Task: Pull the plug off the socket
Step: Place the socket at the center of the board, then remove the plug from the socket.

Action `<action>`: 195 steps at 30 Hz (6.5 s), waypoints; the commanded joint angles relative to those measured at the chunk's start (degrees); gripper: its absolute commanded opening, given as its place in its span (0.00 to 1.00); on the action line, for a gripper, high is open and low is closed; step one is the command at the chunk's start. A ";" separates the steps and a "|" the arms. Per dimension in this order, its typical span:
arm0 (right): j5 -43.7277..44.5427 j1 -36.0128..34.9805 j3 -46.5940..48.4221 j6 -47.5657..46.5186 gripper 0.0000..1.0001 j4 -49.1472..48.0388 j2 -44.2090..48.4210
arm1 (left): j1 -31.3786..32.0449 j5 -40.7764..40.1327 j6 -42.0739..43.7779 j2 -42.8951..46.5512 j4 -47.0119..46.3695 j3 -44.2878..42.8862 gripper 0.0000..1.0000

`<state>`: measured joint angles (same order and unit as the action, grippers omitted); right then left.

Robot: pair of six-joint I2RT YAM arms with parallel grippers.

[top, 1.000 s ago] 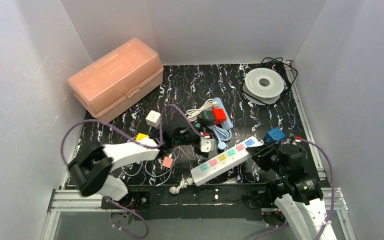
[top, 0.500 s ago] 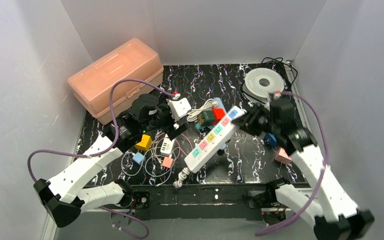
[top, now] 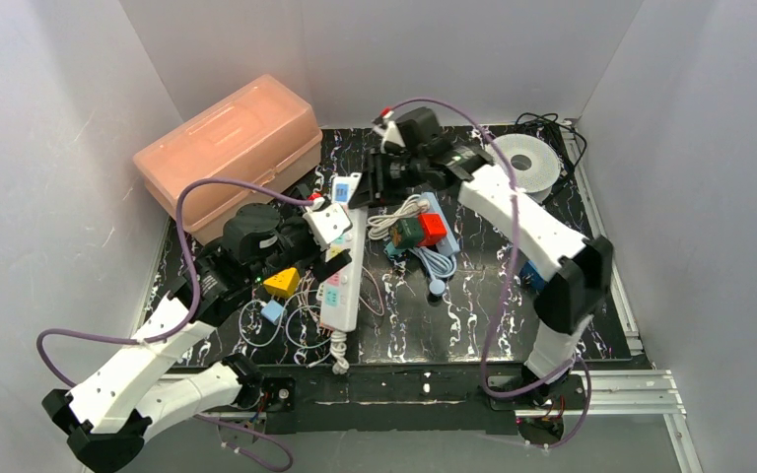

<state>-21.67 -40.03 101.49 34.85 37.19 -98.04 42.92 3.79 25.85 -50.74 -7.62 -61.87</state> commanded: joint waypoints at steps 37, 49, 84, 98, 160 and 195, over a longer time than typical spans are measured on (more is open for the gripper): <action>-2.27 -1.86 17.76 9.86 0.81 -8.45 -27.10 | -0.20 -1.59 2.68 5.46 -2.86 4.09 0.98; 7.74 9.06 -9.96 1.09 0.85 -3.34 4.06 | -0.20 4.91 -0.93 3.06 3.86 2.31 0.98; 3.41 27.75 -47.31 -6.75 0.62 -25.80 8.56 | -3.90 16.16 -12.57 -38.72 4.50 -21.67 0.98; 0.91 26.13 -47.36 -8.87 0.50 -30.61 3.69 | -3.98 16.28 -12.26 -36.60 4.64 -20.52 0.98; -2.17 12.95 -65.32 1.37 0.01 -59.87 14.87 | -2.78 34.52 25.17 -61.54 -0.21 -27.60 0.98; 1.60 10.76 -67.02 3.51 0.01 -60.86 17.31 | 1.36 18.30 27.56 -66.12 17.82 -36.68 0.95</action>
<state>-16.21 -28.51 33.71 37.78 -13.91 -84.03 44.03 22.20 51.03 -119.24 2.72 -98.74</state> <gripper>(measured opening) 0.403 0.962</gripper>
